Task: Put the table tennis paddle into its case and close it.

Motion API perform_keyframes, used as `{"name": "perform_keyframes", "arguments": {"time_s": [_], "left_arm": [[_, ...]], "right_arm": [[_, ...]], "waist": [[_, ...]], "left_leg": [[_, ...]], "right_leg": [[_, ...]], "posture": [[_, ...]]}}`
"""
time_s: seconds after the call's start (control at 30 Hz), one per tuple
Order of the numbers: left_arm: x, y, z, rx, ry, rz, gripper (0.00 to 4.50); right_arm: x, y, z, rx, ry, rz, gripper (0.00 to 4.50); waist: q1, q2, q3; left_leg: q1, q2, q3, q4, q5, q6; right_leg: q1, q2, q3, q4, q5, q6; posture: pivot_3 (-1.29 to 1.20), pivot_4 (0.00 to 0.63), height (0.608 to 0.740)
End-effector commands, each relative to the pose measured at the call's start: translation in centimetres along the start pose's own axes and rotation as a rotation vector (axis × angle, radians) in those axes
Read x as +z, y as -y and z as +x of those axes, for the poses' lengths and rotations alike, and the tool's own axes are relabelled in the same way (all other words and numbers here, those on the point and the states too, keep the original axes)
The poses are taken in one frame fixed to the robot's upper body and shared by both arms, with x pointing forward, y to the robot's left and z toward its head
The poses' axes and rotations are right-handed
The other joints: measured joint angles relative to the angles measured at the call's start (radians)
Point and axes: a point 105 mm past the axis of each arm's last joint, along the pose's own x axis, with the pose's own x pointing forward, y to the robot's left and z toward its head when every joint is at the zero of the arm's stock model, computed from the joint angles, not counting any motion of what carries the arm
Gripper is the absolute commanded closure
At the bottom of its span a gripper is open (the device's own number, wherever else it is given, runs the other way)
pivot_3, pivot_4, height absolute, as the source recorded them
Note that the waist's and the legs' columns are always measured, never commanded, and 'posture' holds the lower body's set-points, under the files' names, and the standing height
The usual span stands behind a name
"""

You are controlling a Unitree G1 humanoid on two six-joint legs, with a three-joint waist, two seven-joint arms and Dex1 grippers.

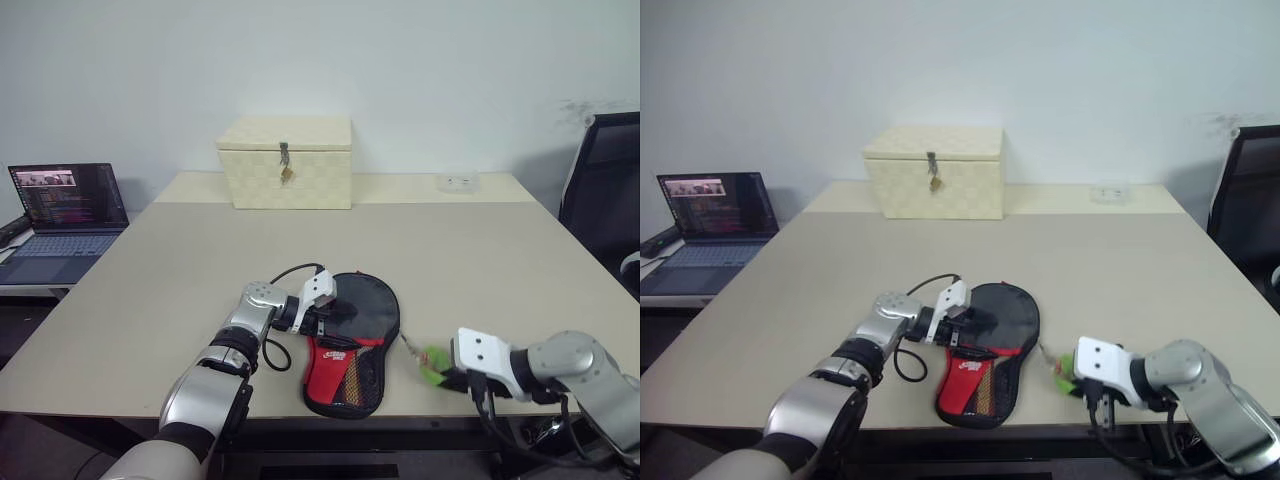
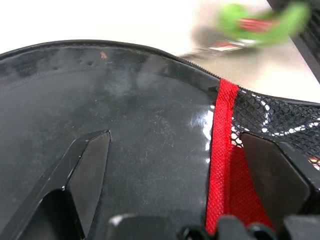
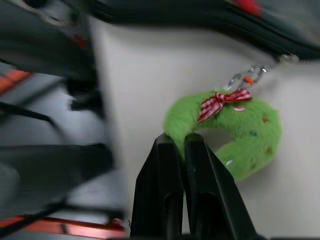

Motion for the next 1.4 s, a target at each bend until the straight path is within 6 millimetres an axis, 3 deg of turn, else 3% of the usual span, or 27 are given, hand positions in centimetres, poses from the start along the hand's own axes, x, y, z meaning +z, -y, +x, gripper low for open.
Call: {"name": "perform_keyframes", "arguments": {"time_s": [0.03,0.3,0.5,0.63,0.77,0.9,0.97,1.03,1.17,1.23,1.3,1.4], "left_arm": [[-2.9,1.3,0.4,-0.039,-0.09,-0.07,0.0],[-2.9,1.2,0.4,-0.033,-0.094,-0.071,0.0],[-2.6,0.7,0.5,-0.005,-0.098,-0.074,0.0],[-2.3,0.7,1.0,-0.006,-0.095,-0.067,0.0],[-1.6,0.5,1.4,0.004,-0.047,-0.062,0.0],[-0.6,0.0,0.8,0.052,0.033,-0.066,0.0],[0.1,-0.4,-1.1,0.109,0.123,-0.055,0.0],[0.9,-0.2,-3.5,0.177,0.194,-0.027,0.0],[2.5,1.0,-5.9,0.274,0.265,-0.01,0.0],[3.2,2.3,-8.1,0.331,0.287,-0.007,0.0],[3.8,3.0,-8.4,0.353,0.289,-0.011,0.0],[3.8,5.6,-11.6,0.418,0.289,-0.039,0.0]], "right_arm": [[1.6,-2.6,0.3,0.102,0.035,-0.029,4.48],[3.1,-8.0,1.0,0.283,0.083,-0.014,4.48],[4.9,-9.5,1.2,0.32,0.132,-0.016,4.48],[5.8,-9.5,1.3,0.317,0.155,-0.019,4.48],[5.4,-7.2,1.7,0.221,0.128,0.001,4.48],[5.1,-4.8,1.2,0.169,0.126,0.018,3.5],[5.3,-1.9,0.6,0.094,0.158,0.048,2.84],[5.0,0.9,0.0,0.003,0.195,0.095,2.84],[2.9,5.6,-1.5,-0.168,0.236,0.162,2.84],[2.0,8.1,-2.4,-0.252,0.252,0.17,2.84],[1.1,9.8,-3.1,-0.294,0.264,0.175,2.84],[0.8,12.7,-3.5,-0.378,0.321,0.178,2.84]], "waist": [[0.0,0.0,0.0],[0.001,0.0,0.0],[0.0,-0.001,-0.001],[0.001,-0.001,-0.001],[0.001,-0.001,-0.001],[0.001,-0.001,-0.001],[-0.002,-0.001,-0.001],[-0.014,-0.001,0.0],[-0.012,-0.002,0.001],[-0.01,-0.001,0.002],[-0.005,0.0,0.003],[-0.009,0.001,0.004]], "left_leg": [[0.0,0.0,0.0,0.0,0.0,0.0],[0.0,0.0,-0.002,-0.001,0.0,0.0],[0.001,0.001,-0.001,0.0,0.0,0.0],[0.001,0.001,-0.002,0.0,0.0,0.0],[0.001,0.001,-0.002,0.0,0.0,0.0],[0.001,0.001,-0.003,0.0,0.0,0.0],[0.001,0.001,-0.003,0.0,0.0,0.0],[0.002,0.002,-0.001,-0.002,0.0,0.0],[0.0,0.012,-0.002,-0.004,0.0,0.0],[-0.001,0.013,-0.002,-0.005,0.0,0.0],[-0.001,0.013,-0.001,-0.005,0.0,0.0],[0.0,0.014,0.0,-0.005,0.0,0.0]], "right_leg": [[0.0,0.0,0.0,0.0,0.0,0.0],[0.003,0.0,-0.002,-0.006,0.0,0.0],[0.005,0.0,-0.002,-0.008,0.0,0.001],[0.005,0.0,-0.002,-0.008,0.0,0.001],[0.006,0.0,-0.002,-0.01,0.0,0.001],[0.008,0.0,-0.003,-0.014,0.001,0.003],[0.008,-0.001,-0.003,-0.014,0.001,0.003],[0.007,-0.001,0.0,-0.014,0.002,0.003],[0.004,-0.001,-0.001,-0.014,0.002,0.001],[0.003,0.0,0.0,-0.014,0.003,-0.001],[0.003,0.0,0.001,-0.014,0.005,-0.004],[0.003,0.0,0.001,-0.014,0.004,-0.003]], "posture": [[0.0,0.15,0.74],[0.0,0.15,0.74],[0.0,0.15,0.74],[0.0,0.15,0.74],[0.0,0.15,0.74],[0.0,0.15,0.74],[0.0,0.15,0.74],[0.0,0.15,0.74],[0.0,0.15,0.74],[0.0,0.15,0.74],[0.0,0.15,0.74],[0.0,0.15,0.74]]}}
